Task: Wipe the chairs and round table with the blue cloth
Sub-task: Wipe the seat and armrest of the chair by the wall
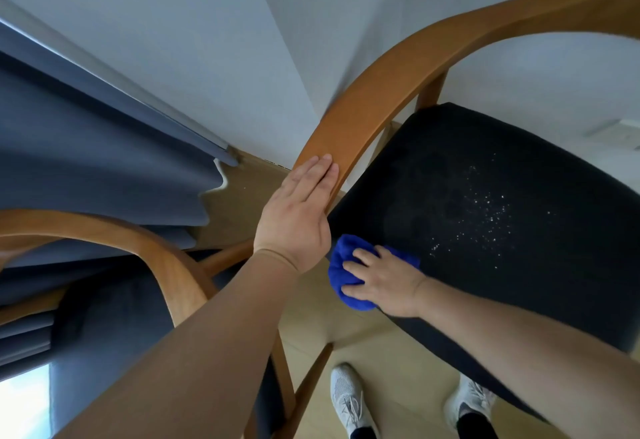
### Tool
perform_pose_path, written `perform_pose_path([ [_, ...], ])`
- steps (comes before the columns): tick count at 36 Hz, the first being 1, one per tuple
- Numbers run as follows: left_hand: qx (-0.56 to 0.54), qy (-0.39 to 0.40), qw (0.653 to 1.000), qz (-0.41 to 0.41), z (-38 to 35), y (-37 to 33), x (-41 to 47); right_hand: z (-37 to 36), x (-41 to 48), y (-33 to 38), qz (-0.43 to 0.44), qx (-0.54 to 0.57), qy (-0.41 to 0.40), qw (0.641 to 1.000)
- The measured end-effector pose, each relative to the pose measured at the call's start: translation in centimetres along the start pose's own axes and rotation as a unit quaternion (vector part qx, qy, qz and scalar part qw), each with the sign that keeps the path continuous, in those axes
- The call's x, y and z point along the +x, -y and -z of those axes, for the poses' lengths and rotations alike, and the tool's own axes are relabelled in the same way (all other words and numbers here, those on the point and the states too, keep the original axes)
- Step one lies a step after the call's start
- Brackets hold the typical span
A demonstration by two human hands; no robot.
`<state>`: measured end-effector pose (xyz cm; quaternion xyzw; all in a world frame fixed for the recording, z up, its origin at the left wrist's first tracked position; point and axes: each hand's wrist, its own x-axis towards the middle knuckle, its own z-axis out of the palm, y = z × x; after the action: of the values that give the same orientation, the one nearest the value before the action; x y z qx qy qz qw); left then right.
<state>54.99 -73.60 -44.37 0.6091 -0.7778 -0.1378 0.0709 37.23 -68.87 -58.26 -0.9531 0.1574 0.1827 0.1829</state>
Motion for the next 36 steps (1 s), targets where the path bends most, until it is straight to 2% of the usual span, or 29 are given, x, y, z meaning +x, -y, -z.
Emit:
perform_pose_path([
  [3, 0.008, 0.009, 1.0, 0.003, 0.0, 0.0, -0.1, 0.7, -0.5, -2.6, -0.01, -0.023, -0.015, 1.0],
  [7, 0.009, 0.009, 1.0, 0.001, 0.0, 0.0, 0.0, 2.8, -1.6, -8.2, -0.127, -0.031, -0.042, 0.99],
  [12, 0.016, 0.014, 1.0, 0.001, -0.1, 0.0, -0.1, 5.5, -2.6, -15.0, -0.319, 0.017, -0.081, 0.944],
  [15, 0.015, 0.016, 1.0, 0.0, -0.1, 0.0, -0.1, 5.9, -2.2, -16.8, -0.384, 0.086, -0.1, 0.914],
  [20, 0.034, 0.011, 0.999, -0.022, -0.2, -0.1, -0.1, 4.7, -1.7, -16.2, -0.408, 0.13, -0.11, 0.897],
  [28, 0.02, 0.012, 0.999, -0.027, -0.2, 0.0, 0.0, 3.2, -1.5, -12.3, -0.445, 0.108, -0.139, 0.878],
  [36, 0.032, 0.02, 0.999, -0.022, -0.2, -0.1, 0.0, 0.2, -3.9, -3.9, -0.41, 0.131, -0.088, 0.898],
])
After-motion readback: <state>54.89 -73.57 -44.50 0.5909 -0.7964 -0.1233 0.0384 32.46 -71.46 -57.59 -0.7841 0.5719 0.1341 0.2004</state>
